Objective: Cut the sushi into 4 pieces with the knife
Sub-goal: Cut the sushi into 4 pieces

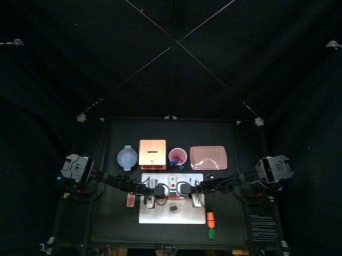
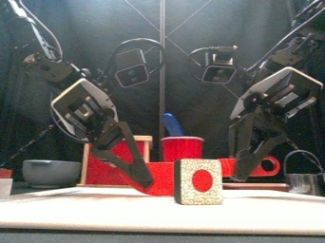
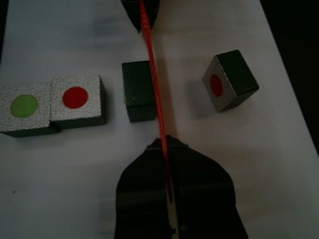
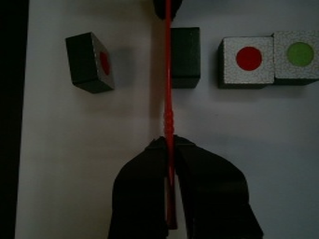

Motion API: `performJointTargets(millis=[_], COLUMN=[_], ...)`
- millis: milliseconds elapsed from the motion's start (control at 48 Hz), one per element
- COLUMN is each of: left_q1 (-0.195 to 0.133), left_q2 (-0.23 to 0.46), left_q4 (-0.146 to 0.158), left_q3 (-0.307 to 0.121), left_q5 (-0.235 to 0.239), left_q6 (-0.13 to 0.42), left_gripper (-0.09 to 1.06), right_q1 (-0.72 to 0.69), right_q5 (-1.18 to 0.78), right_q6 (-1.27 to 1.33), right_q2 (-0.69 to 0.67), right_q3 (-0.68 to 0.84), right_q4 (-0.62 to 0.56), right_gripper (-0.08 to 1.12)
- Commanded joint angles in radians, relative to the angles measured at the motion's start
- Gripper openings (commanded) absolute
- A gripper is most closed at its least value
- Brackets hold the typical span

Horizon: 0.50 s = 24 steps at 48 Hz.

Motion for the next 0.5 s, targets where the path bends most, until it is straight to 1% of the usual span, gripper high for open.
performJointTargets(millis=[21, 83, 167, 271, 417, 500], left_q1=[0.021, 0.021, 0.014, 0.012, 0.011, 0.011], left_q2=[-0.049, -0.075, -0.107, -0.135, -0.155, -0.16], left_q4=[0.002, 0.003, 0.005, 0.009, 0.012, 0.028], left_q3=[-0.025, -0.026, -0.029, -0.031, -0.026, -0.023], left_q5=[-0.005, -0.003, -0.003, -0.003, -0.003, -0.003], left_q6=[0.003, 0.003, 0.006, 0.005, 0.008, 0.005], left_gripper=[0.19, 0.2, 0.22, 0.26, 0.4, 0.51], right_q1=[-0.006, -0.006, -0.003, -0.003, -0.002, -0.002], right_q5=[0.0, 0.012, 0.034, 0.067, 0.109, 0.12], right_q6=[-0.005, -0.003, -0.003, -0.003, -0.003, -0.003], right_q2=[-0.069, -0.094, -0.124, -0.164, -0.209, -0.235], right_q3=[-0.032, -0.041, -0.052, -0.049, -0.018, 0.003], right_q4=[0.0, -0.002, 0.0, -0.002, 0.0, 0.006], right_gripper=[0.06, 0.06, 0.06, 0.06, 0.06, 0.06])
